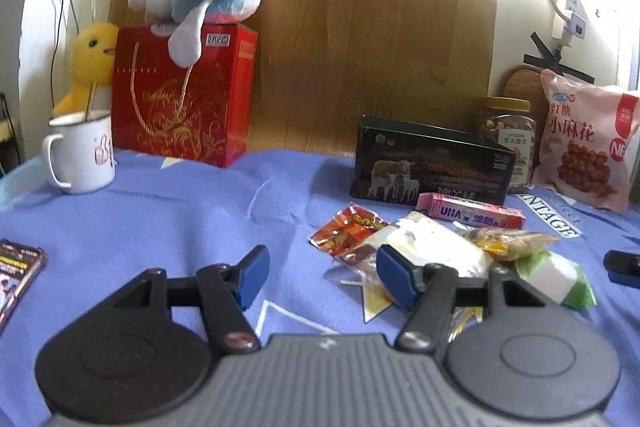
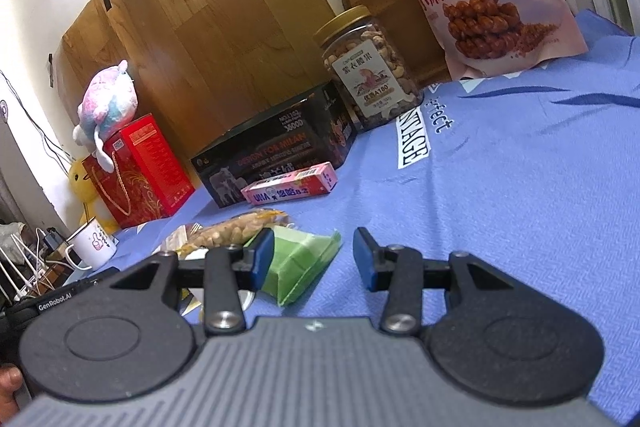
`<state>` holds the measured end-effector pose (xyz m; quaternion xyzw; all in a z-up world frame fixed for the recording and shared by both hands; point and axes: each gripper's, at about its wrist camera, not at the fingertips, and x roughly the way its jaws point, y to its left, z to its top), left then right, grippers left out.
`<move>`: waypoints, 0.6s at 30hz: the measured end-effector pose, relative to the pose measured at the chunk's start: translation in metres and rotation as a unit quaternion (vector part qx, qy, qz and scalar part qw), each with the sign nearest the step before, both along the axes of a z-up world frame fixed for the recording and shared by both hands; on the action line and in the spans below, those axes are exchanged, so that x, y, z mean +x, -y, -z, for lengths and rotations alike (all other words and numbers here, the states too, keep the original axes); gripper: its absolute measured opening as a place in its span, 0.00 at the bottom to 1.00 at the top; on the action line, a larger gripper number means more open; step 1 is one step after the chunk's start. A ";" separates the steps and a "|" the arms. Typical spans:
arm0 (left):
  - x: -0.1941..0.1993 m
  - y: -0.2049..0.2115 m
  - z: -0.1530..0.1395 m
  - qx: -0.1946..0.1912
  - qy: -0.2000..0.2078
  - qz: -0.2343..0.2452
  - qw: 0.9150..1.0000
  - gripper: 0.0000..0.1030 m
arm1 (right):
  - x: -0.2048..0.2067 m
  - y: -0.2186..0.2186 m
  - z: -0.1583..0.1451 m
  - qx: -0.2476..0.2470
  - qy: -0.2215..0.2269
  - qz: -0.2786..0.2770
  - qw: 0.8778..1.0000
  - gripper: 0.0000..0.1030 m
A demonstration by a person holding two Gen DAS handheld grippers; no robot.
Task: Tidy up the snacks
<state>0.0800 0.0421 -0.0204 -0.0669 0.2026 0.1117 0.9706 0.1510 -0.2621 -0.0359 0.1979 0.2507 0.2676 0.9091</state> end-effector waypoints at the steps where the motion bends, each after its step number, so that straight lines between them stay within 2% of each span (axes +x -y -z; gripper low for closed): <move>1: 0.000 0.000 0.000 0.003 0.001 0.000 1.000 0.60 | 0.000 0.000 0.000 0.000 0.001 0.000 1.000 0.45; 6: -0.002 0.001 -0.001 0.015 0.008 -0.008 1.000 0.68 | -0.002 -0.001 0.000 0.000 0.003 -0.001 1.000 0.45; 14: -0.006 0.002 -0.002 0.025 0.018 -0.009 0.999 0.75 | -0.002 -0.001 -0.001 -0.001 0.004 0.000 1.000 0.45; 18: -0.007 0.003 -0.002 0.031 0.023 -0.010 0.999 0.81 | -0.003 -0.002 -0.001 -0.003 0.005 -0.001 1.000 0.45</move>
